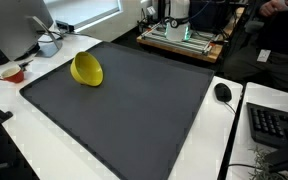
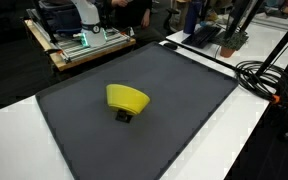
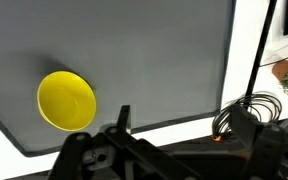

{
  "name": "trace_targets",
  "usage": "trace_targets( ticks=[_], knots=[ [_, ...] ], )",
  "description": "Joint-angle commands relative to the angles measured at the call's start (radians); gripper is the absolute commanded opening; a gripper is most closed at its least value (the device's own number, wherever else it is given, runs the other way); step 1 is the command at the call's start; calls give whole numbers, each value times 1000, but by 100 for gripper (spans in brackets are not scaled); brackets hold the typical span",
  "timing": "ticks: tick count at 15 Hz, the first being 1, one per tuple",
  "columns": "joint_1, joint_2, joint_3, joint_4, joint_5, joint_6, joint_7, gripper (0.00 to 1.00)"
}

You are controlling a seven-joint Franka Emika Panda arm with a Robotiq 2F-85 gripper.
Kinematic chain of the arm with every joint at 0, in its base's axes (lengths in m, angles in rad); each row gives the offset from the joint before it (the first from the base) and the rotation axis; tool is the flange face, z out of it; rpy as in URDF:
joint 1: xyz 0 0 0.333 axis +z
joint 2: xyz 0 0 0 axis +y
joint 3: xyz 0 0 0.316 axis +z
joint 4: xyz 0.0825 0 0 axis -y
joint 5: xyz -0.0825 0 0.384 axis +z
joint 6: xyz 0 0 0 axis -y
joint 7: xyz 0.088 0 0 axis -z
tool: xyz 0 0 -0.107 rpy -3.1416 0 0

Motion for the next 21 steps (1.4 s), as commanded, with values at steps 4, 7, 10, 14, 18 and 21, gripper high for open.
trace_targets(
  ticks=[4, 7, 10, 14, 18, 21],
  knots=[
    [-100, -16, 82, -159, -140, 224, 175, 100],
    [-154, -7, 123, -237, -200, 342, 293, 100],
    [-224, -6, 175, -306, -252, 452, 418, 100],
    [-229, 4, 175, -311, -248, 418, 414, 100],
    [-236, 4, 181, -317, -251, 419, 427, 100],
    [-236, 4, 181, -317, -252, 419, 428, 100]
  ],
)
